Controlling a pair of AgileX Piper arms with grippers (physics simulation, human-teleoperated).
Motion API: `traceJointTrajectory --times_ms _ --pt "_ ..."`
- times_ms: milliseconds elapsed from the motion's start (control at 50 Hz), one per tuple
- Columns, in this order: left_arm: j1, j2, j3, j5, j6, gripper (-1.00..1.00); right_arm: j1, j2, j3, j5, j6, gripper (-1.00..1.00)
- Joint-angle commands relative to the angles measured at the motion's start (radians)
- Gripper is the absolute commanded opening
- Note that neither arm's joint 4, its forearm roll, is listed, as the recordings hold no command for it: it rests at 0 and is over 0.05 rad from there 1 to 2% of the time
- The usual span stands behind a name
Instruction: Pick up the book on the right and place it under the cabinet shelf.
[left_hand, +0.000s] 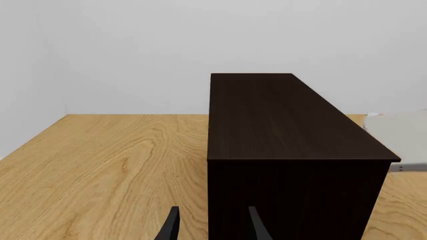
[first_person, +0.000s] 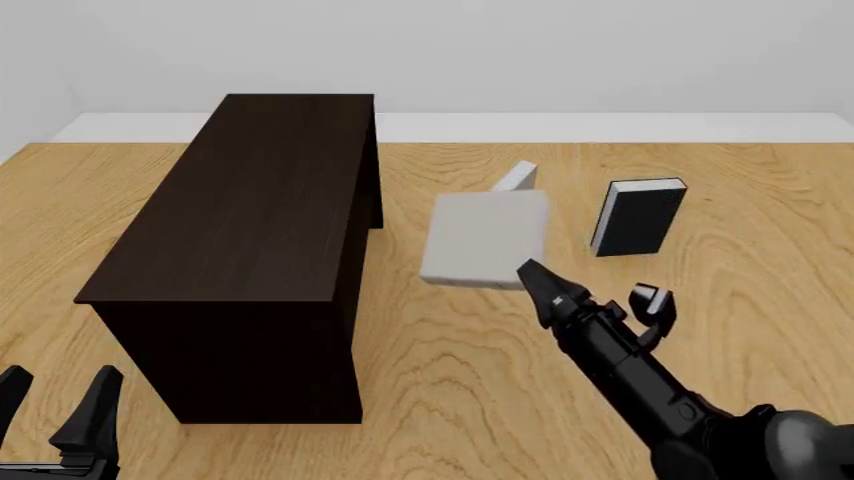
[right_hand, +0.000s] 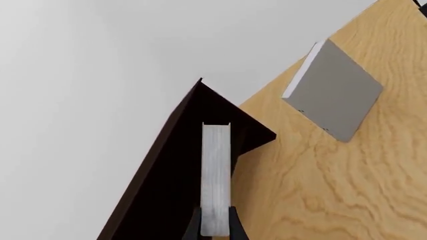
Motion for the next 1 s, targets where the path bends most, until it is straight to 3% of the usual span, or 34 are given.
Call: traceJointTrajectory --times_ms 20,1000 --pt "0.0 0.0 0.0 0.0 0.0 1.0 0.005 0.058 -0.063 -0.011 0.037 -1.0" --pt "0.0 0.0 0.0 0.0 0.0 1.0 0.048 0.227 -0.201 -0.011 0.125 -1.0"
